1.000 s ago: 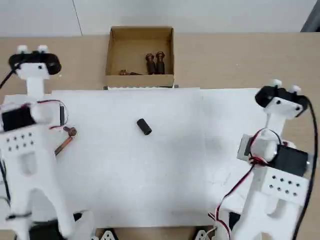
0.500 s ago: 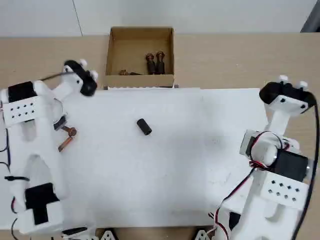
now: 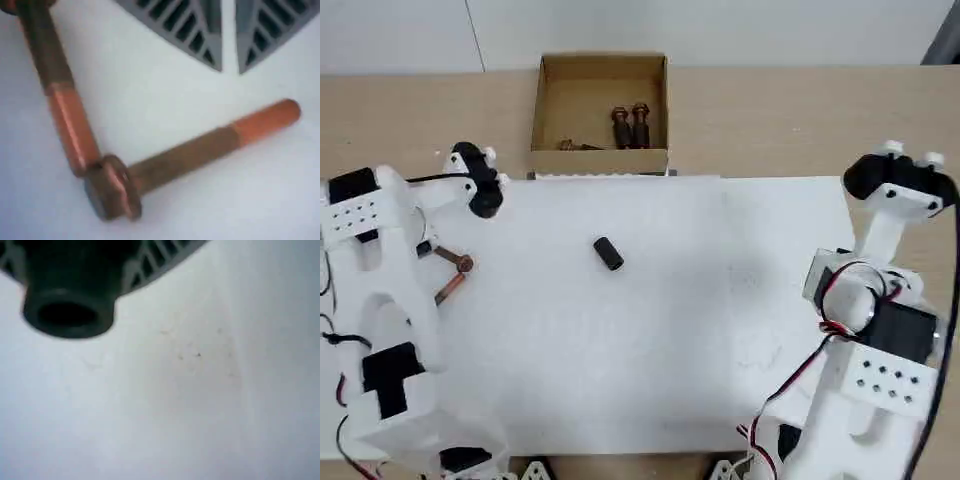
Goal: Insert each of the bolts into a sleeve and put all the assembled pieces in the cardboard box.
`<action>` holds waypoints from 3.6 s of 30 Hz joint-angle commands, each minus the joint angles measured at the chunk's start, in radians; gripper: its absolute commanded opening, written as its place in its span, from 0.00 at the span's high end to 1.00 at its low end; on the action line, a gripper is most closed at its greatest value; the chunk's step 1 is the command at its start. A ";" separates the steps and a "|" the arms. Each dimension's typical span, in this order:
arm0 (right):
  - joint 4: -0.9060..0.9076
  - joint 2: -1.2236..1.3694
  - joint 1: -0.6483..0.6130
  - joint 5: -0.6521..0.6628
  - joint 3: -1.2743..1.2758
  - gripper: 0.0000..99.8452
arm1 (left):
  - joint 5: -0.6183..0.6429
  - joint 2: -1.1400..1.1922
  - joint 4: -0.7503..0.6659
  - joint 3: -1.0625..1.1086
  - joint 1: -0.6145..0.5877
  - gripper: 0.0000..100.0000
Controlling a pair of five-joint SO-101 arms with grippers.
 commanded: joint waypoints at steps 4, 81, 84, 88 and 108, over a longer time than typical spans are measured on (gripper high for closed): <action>-0.027 -0.015 0.007 -0.009 0.005 1.00 | -0.318 0.005 -0.041 -0.028 0.038 0.92; -0.059 -0.024 0.005 -0.009 0.107 1.00 | -0.321 0.305 -0.081 -0.128 0.038 0.89; -0.059 -0.024 0.005 -0.009 0.107 1.00 | -0.321 0.310 -0.081 -0.128 0.055 0.89; -0.059 -0.024 0.005 -0.009 0.107 1.00 | -0.319 0.308 -0.075 -0.128 0.077 0.89; -0.059 -0.024 0.005 -0.009 0.107 1.00 | -0.319 0.310 -0.041 -0.128 0.129 0.98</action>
